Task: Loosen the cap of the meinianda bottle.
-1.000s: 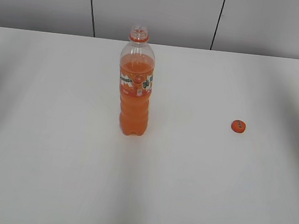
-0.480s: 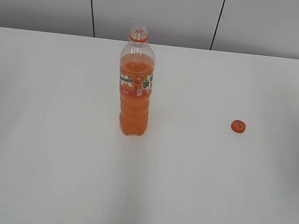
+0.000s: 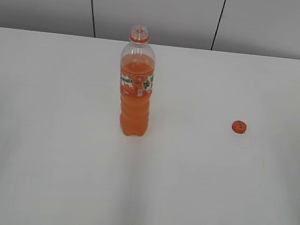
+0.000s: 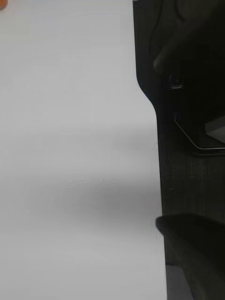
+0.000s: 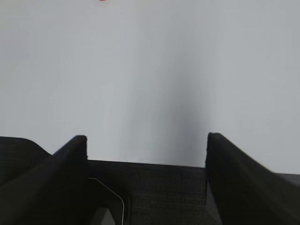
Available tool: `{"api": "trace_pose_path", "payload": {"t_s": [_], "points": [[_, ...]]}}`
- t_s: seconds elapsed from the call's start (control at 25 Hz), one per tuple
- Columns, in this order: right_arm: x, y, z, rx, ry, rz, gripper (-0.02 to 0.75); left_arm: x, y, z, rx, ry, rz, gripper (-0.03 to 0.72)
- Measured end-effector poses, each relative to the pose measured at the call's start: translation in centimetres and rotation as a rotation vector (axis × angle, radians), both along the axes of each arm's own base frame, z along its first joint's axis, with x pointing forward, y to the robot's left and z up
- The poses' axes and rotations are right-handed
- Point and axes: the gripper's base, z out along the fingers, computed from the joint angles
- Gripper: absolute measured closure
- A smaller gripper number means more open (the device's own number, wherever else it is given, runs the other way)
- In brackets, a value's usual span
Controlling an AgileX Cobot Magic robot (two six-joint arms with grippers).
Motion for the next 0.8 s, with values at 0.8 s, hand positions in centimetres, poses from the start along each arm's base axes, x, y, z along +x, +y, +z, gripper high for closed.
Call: {"api": "trace_pose_path", "payload": {"t_s": [0.8], "points": [[-6.6, -0.6, -3.8, 0.023, -0.226, -0.002, 0.153, -6.4, -0.4, -0.3, 0.006, -0.482, 0.003, 0.148]]}}
